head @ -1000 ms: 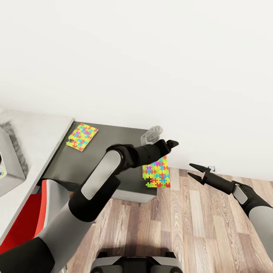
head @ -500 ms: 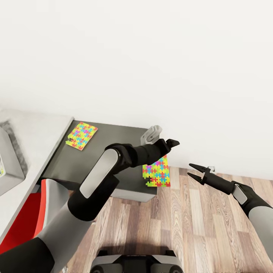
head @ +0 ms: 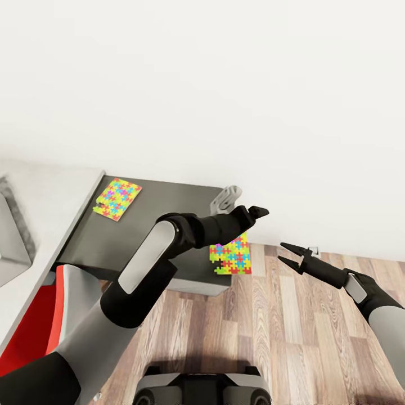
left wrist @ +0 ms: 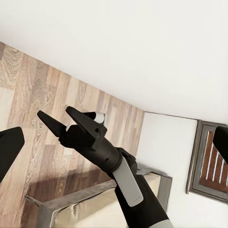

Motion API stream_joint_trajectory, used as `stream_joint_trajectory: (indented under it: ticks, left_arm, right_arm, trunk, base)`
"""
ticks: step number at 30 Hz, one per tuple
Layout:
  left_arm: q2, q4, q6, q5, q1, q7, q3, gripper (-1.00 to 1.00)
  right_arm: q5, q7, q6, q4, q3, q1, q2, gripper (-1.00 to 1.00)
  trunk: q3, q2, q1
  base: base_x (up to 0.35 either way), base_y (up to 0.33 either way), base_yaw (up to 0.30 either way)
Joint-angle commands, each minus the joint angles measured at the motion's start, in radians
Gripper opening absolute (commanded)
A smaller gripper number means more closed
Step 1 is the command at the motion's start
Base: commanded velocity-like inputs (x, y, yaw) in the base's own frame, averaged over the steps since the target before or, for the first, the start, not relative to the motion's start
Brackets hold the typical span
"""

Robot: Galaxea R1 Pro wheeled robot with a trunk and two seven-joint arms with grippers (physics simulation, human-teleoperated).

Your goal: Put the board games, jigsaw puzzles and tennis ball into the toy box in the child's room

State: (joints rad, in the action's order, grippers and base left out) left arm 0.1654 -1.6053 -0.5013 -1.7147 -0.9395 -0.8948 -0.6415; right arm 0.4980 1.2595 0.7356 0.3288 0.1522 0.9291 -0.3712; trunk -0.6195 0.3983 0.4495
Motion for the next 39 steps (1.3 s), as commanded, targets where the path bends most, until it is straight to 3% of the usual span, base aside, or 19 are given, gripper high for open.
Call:
stream_joint_trajectory:
  ticks: [1,39]
  left_arm:
    - [0.0,-0.001,-0.002,-0.006,-0.001,-0.005,0.0,1.0]
    - [0.0,-0.001,-0.003,-0.009,-0.001,0.008,-0.003,1.0]
  right_arm:
    - [0.002,0.001,0.007,-0.001,0.001,0.001,0.0,1.0]
    - [0.002,0.001,0.007,-0.001,0.001,0.001,0.0,1.0]
  trunk:
    - [-0.003,0.002,0.0]
    - [-0.059,0.002,0.0]
  base:
    - [0.0,0.0,-0.063]
    - [0.0,0.0,-0.062]
